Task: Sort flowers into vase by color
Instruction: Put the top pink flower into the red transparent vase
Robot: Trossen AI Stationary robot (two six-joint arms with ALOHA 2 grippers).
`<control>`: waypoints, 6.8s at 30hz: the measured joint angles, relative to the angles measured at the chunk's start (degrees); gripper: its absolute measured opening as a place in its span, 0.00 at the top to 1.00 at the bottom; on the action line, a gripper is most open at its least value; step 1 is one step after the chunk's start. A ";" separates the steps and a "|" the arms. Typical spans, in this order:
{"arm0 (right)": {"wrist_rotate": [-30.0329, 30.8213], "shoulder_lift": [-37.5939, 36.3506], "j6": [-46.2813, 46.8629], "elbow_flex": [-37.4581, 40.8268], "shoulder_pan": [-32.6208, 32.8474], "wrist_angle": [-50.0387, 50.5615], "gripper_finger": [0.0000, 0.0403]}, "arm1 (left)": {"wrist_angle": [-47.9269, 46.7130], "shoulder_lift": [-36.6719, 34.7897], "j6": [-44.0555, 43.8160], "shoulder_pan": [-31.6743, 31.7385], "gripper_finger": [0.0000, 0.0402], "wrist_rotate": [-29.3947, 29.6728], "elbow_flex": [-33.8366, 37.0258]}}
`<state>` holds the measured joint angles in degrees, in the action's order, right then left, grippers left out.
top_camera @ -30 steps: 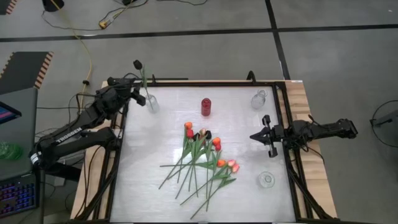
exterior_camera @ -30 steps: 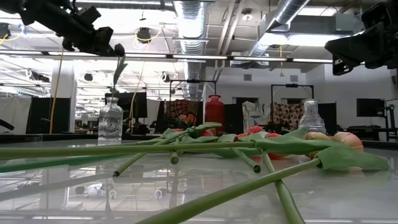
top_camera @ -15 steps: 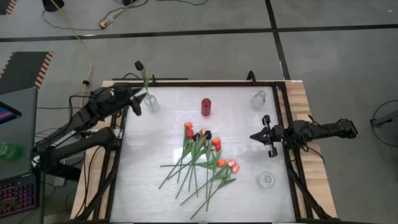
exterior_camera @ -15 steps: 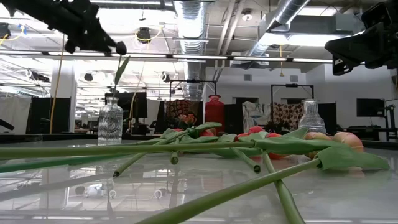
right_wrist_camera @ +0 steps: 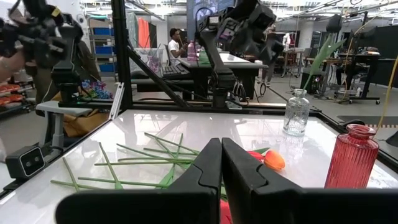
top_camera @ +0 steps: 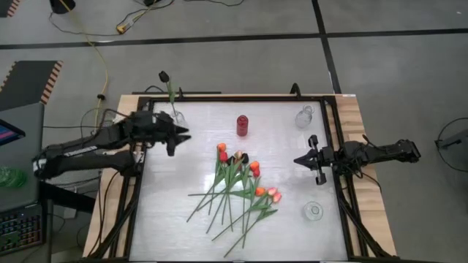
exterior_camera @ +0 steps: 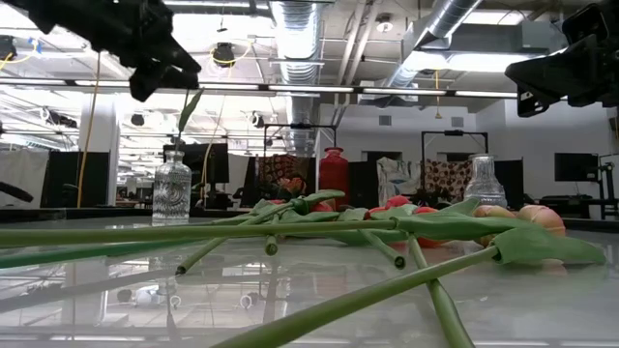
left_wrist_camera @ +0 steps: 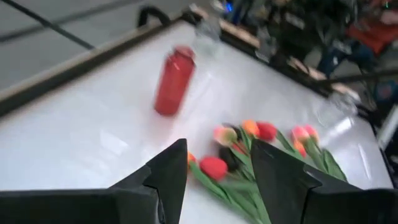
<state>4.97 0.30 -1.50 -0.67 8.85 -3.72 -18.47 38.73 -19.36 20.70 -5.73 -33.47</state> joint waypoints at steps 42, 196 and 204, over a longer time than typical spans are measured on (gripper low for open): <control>0.00 0.02 0.00 0.00 -0.01 0.39 0.90 | 3.56 60.83 -16.46 -24.65 0.59 3.57 -28.16; -0.05 0.02 -0.03 0.00 0.01 1.56 0.90 | 42.15 54.67 18.14 -1.26 0.98 16.88 -31.54; -0.05 0.02 -0.02 0.00 -0.01 1.57 0.90 | 36.75 54.45 19.62 -1.26 0.81 16.91 -31.54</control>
<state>4.93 0.32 -1.52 -0.67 8.84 -2.15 18.27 93.18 0.26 19.44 11.18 -65.01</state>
